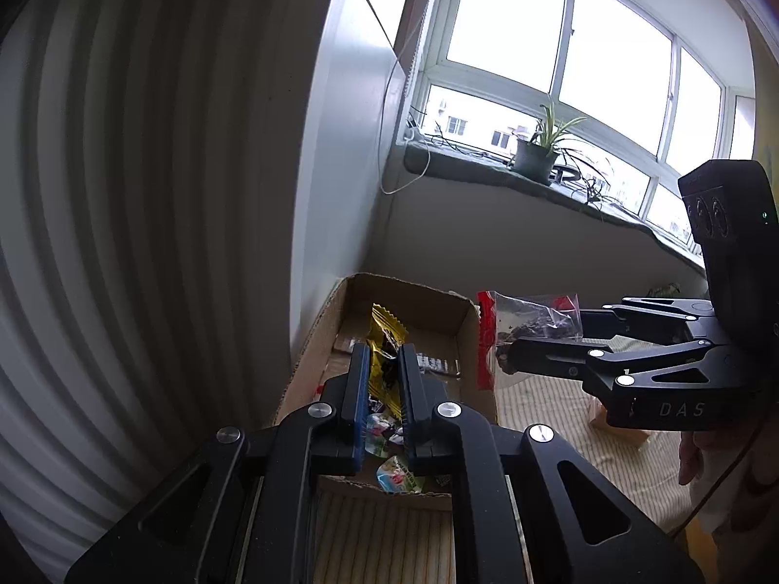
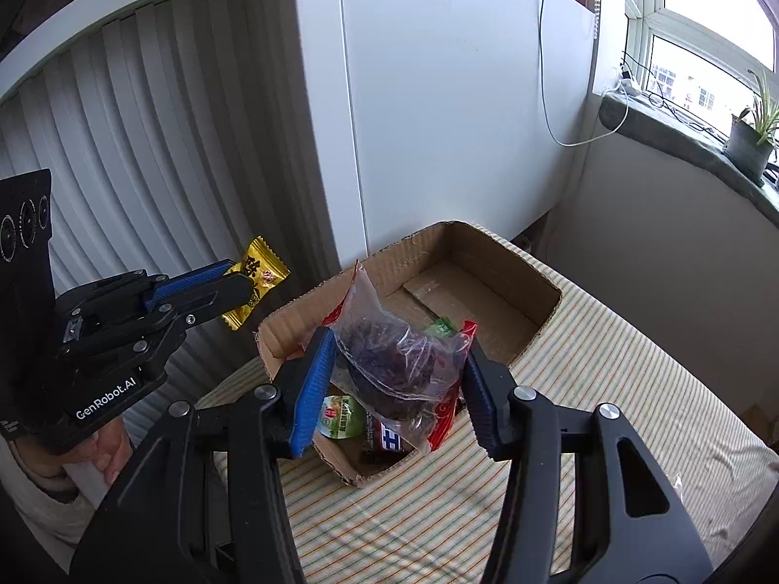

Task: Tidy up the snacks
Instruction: 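Carry both items over the cardboard box and open both tools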

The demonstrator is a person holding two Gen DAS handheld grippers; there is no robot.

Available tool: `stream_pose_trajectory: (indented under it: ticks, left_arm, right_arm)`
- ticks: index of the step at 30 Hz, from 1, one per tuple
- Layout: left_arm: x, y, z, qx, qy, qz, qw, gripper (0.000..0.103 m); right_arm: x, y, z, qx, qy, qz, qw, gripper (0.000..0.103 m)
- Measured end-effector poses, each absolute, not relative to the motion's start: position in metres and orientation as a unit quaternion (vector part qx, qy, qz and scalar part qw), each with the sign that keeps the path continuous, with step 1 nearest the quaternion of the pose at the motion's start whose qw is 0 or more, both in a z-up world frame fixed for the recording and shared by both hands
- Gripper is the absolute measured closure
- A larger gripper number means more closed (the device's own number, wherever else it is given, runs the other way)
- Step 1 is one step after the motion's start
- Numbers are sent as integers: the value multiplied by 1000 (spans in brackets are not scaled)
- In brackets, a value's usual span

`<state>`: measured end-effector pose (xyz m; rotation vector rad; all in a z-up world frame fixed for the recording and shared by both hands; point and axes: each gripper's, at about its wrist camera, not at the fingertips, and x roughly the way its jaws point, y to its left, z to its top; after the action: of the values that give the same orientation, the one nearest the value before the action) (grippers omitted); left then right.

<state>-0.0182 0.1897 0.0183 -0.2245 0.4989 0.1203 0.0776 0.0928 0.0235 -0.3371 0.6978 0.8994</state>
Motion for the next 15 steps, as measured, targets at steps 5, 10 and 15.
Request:
stream_pose_trajectory:
  ticks: [5, 10, 15]
  left_arm:
    - [-16, 188, 22, -109, 239, 55, 963, 93]
    - [-9, 191, 17, -109, 245, 50, 962, 93]
    - [8, 198, -3, -117, 266, 46, 956, 93]
  right_arm:
    - [81, 88, 29, -157, 322, 418, 835, 49]
    - [97, 96, 21, -154, 329, 415, 834, 49]
    - [120, 112, -2, -156, 351, 414, 826, 48]
